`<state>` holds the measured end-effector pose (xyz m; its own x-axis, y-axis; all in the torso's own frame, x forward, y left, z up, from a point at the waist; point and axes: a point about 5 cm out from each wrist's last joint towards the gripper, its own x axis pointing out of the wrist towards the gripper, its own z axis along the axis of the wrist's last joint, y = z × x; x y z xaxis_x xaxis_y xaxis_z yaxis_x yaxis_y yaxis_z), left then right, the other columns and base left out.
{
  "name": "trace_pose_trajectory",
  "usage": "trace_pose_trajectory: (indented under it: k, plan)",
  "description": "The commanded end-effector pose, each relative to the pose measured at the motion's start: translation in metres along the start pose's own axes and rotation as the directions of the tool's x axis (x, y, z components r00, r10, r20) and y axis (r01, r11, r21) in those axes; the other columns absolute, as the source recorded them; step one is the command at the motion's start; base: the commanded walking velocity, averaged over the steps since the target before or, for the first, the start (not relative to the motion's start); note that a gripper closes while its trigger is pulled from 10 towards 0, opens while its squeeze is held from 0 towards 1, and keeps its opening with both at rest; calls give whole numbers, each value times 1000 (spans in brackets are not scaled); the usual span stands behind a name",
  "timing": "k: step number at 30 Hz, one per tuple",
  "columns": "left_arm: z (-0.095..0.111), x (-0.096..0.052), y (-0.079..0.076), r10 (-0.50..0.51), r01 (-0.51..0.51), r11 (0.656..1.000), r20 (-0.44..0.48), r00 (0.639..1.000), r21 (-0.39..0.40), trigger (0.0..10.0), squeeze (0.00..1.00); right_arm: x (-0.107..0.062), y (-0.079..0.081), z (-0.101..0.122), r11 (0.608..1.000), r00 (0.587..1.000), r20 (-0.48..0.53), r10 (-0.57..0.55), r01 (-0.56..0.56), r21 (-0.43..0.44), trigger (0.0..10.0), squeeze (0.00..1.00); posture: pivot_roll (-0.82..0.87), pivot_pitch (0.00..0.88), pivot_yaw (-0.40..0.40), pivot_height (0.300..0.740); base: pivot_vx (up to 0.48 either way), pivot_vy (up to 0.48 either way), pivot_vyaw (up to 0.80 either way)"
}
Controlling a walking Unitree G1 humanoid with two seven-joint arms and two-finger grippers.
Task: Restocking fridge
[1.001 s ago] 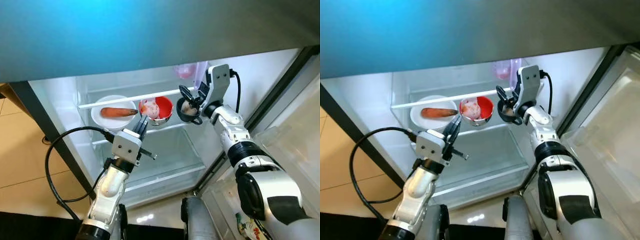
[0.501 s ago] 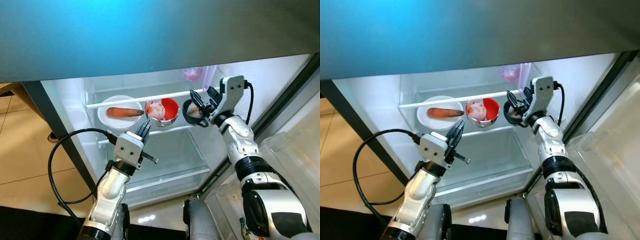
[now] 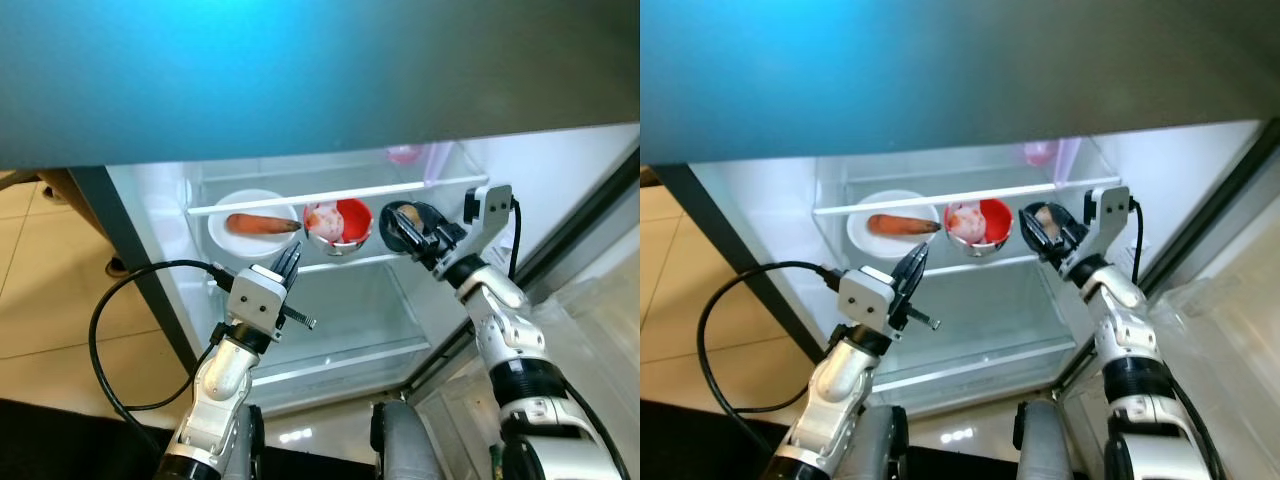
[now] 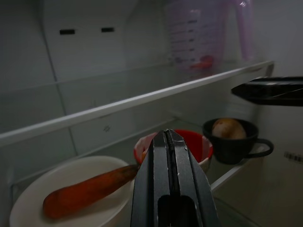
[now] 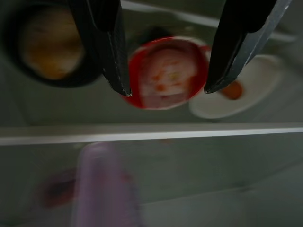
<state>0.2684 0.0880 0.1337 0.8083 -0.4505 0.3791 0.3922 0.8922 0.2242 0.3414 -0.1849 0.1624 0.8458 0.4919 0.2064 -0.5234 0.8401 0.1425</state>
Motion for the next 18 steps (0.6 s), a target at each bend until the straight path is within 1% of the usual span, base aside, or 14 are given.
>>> trace_pose_trajectory:
  k: [1, 2, 4, 5, 7, 8, 9, 10, 12, 13, 14, 15, 16, 18]
  plan:
    - [-1, -2, 1, -6, 6, 1000, -11, 1000, -6, 10000, 0, -20, -9, 0, 1000, 999, -34, -6, 6, -7, 10000, 0, -138, 156, -37, 601, 0, 0, 0]
    - [-1, -2, 1, -6, 6, 1000, -11, 1000, -6, 10000, 0, -20, -9, 0, 1000, 999, -34, -6, 6, -7, 10000, 0, -138, 156, -37, 601, 0, 0, 0]
    - [-1, -2, 1, -8, 8, 1000, -11, 1000, -6, 10000, 0, -24, -5, -3, 999, 998, -65, 23, -25, -32, 10000, 0, -138, 156, -35, 601, 0, 0, 0]
    - [-1, -2, 1, -9, 9, 1000, -11, 1000, -6, 10000, 0, -27, -3, -3, 999, 996, -77, 41, -43, -32, 10000, 0, -139, 156, -34, 601, 0, 0, 0]
    - [-2, -3, 0, -14, 14, 1000, -14, 1000, -6, 10000, 0, -31, 2, -2, 996, 993, -88, 80, -82, -18, 10000, 0, -138, 156, -34, 601, 0, 0, 0]
    - [-2, -3, 0, -14, 14, 1000, -14, 1000, -6, 10000, 0, -31, 2, -2, 996, 993, -88, 80, -82, -18, 10000, 0, -138, 156, -34, 601, 0, 0, 0]
    - [-4, -4, -1, -21, 20, 1000, -27, 999, -10, 10000, 0, -35, 8, 0, 991, 987, -93, 132, -133, -5, 10000, 0, -138, 156, -34, 601, 0, 0, 0]
    - [-6, -5, -2, -30, 29, 999, -44, 999, -17, 10000, 0, -36, 11, 0, 987, 981, -103, 161, -162, 0, 10000, 0, -138, 156, -34, 601, 0, 0, 0]
    - [-8, -5, -2, -35, 34, 999, -55, 998, -22, 10000, 0, -37, 14, 1, 984, 978, -113, 177, -178, 5, 10000, 0, -138, 156, -34, 601, 0, 0, 0]
    - [-13, -8, -6, -64, 61, 998, -87, 994, -33, 10000, 0, -38, 16, -3, 982, 971, -152, 185, -190, -17, 10000, 0, -138, 156, -34, 601, 0, 0, 0]
    - [-13, -8, -6, -64, 61, 998, -87, 994, -33, 10000, 0, -38, 16, -3, 982, 971, -152, 185, -190, -17, 10000, 0, -138, 156, -34, 601, 0, 0, 0]
    - [-17, -10, -9, -91, 86, 995, -118, 989, -42, 10000, 0, -39, 18, -7, 979, 964, -193, 185, -197, -44, 10000, 0, -137, 152, -33, 601, 0, 0, 0]
    - [-17, -10, -9, -91, 86, 995, -118, 989, -42, 10000, 0, -39, 18, -7, 979, 964, -193, 185, -197, -44, 10000, 0, -137, 152, -33, 601, 0, 0, 0]
    - [-21, -14, -15, -127, 122, 992, -135, 983, -39, 10000, 0, -40, 19, -16, 975, 951, -256, 172, -201, -90, 10000, 0, -136, 150, -33, 601, 0, 0, 0]
